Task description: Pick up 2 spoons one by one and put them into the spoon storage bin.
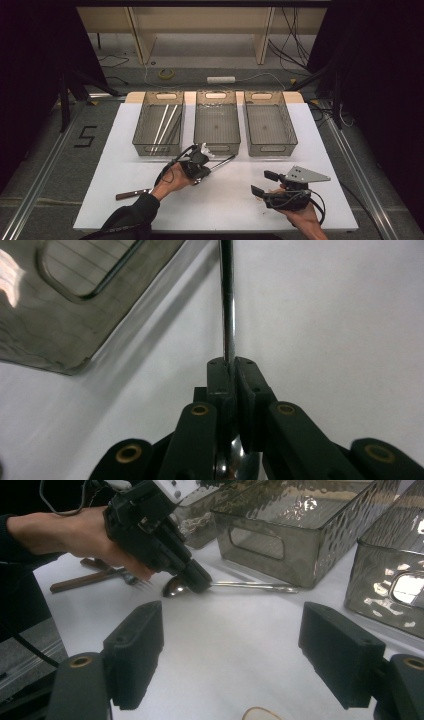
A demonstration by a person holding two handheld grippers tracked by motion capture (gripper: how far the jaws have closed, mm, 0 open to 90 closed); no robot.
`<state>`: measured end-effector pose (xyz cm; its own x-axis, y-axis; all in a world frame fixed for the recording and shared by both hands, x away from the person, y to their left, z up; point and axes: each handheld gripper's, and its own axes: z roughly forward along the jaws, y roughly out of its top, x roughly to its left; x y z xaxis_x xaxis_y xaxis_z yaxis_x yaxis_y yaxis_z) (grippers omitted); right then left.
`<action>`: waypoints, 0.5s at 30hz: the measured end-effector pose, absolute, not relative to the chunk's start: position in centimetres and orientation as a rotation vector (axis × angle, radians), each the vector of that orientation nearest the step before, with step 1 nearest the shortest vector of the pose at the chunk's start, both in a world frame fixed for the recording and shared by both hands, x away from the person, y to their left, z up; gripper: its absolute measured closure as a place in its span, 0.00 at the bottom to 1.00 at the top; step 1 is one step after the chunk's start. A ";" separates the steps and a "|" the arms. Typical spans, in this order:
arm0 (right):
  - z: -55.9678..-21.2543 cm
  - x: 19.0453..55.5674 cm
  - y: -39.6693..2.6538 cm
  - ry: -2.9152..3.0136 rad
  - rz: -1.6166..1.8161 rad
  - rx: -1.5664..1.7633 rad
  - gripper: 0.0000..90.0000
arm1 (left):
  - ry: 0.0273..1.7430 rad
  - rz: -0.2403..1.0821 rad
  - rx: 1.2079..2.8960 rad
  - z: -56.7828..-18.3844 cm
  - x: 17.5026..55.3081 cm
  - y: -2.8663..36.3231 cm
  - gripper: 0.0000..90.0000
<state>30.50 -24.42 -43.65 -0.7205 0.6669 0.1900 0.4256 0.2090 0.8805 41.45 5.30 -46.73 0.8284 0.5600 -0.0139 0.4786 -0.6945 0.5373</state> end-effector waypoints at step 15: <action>-43.6 30.5 -24.5 2.247 1.520 1.043 0.30 | 0.761 0.209 2.442 -45.6 41.2 5.9 0.99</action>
